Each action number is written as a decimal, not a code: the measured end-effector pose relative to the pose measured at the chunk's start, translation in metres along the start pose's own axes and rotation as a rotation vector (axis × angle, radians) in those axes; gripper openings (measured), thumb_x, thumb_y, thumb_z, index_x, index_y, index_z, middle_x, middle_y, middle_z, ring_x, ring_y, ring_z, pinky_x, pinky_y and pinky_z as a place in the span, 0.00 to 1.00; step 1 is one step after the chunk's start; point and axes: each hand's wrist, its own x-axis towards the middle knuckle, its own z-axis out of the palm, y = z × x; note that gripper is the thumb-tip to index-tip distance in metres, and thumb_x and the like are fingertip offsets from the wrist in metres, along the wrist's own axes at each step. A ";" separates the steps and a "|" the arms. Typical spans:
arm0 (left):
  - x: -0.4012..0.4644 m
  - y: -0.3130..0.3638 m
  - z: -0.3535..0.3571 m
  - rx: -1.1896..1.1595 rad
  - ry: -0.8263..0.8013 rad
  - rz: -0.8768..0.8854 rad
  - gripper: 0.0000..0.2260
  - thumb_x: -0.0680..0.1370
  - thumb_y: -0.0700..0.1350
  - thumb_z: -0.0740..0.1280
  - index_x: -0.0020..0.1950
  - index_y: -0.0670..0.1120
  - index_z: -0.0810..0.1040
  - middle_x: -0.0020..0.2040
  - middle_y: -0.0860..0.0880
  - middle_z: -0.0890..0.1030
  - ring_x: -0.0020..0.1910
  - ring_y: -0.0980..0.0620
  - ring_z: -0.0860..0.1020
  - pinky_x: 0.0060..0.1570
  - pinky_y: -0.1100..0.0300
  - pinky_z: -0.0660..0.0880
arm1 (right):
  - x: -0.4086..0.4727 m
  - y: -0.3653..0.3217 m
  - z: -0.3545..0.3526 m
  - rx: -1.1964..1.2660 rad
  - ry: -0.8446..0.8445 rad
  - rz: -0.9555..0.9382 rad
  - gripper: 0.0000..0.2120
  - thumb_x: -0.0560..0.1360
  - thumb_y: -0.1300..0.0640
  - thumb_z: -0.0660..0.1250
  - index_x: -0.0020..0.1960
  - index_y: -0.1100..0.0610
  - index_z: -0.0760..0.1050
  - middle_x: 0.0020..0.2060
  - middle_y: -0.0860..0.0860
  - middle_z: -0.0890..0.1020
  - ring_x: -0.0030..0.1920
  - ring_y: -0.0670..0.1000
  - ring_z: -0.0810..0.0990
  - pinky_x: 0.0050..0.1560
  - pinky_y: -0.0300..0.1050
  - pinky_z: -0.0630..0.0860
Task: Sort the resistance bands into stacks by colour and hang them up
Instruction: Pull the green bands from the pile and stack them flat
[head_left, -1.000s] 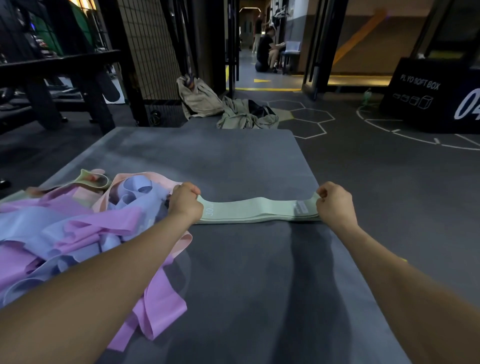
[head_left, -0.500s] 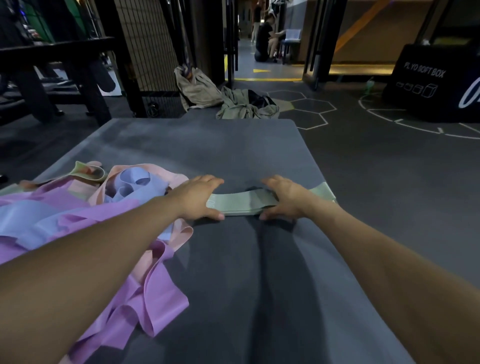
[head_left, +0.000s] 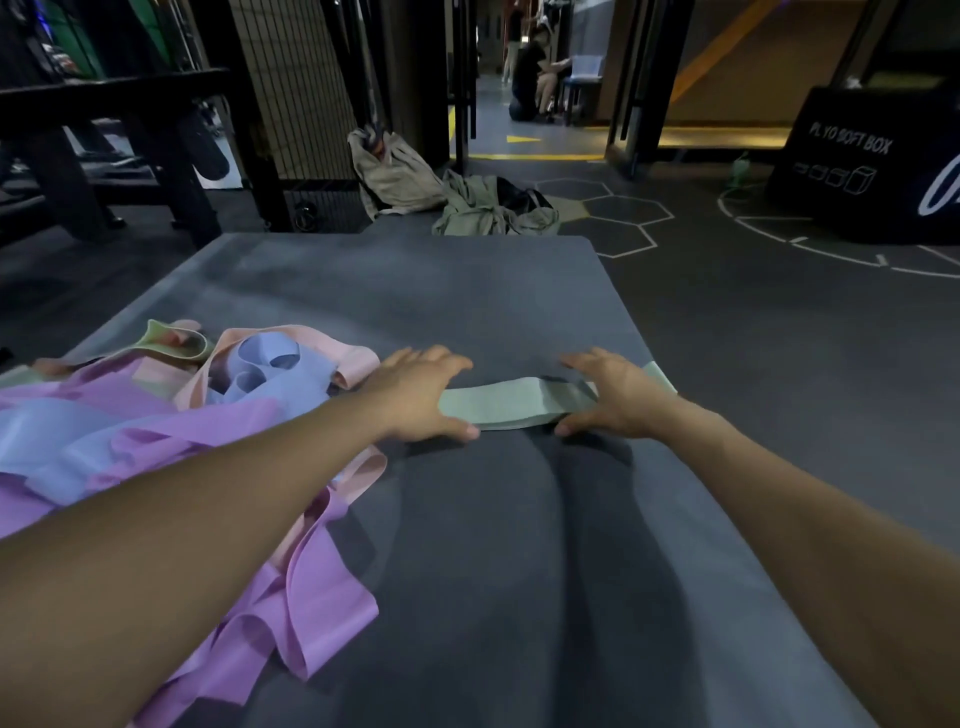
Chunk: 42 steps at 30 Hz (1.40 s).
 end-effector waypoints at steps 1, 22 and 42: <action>0.002 0.010 0.000 -0.051 0.054 0.030 0.34 0.72 0.59 0.69 0.73 0.52 0.61 0.71 0.51 0.65 0.69 0.48 0.66 0.70 0.55 0.58 | -0.003 0.007 -0.002 -0.041 0.017 0.024 0.44 0.65 0.43 0.75 0.74 0.54 0.60 0.70 0.55 0.66 0.70 0.57 0.64 0.70 0.47 0.59; -0.020 0.017 -0.005 -0.216 0.124 0.038 0.16 0.78 0.45 0.63 0.66 0.53 0.70 0.65 0.52 0.69 0.65 0.49 0.69 0.63 0.51 0.68 | -0.010 -0.051 -0.003 -0.028 0.065 -0.024 0.28 0.75 0.49 0.67 0.71 0.56 0.65 0.66 0.56 0.68 0.68 0.59 0.64 0.68 0.45 0.59; -0.156 -0.261 -0.066 -0.263 0.376 -0.542 0.17 0.74 0.46 0.68 0.61 0.45 0.75 0.62 0.44 0.73 0.61 0.43 0.73 0.60 0.52 0.71 | 0.131 -0.347 0.040 0.120 0.075 -0.247 0.16 0.75 0.59 0.65 0.61 0.64 0.73 0.61 0.61 0.74 0.61 0.61 0.74 0.60 0.50 0.72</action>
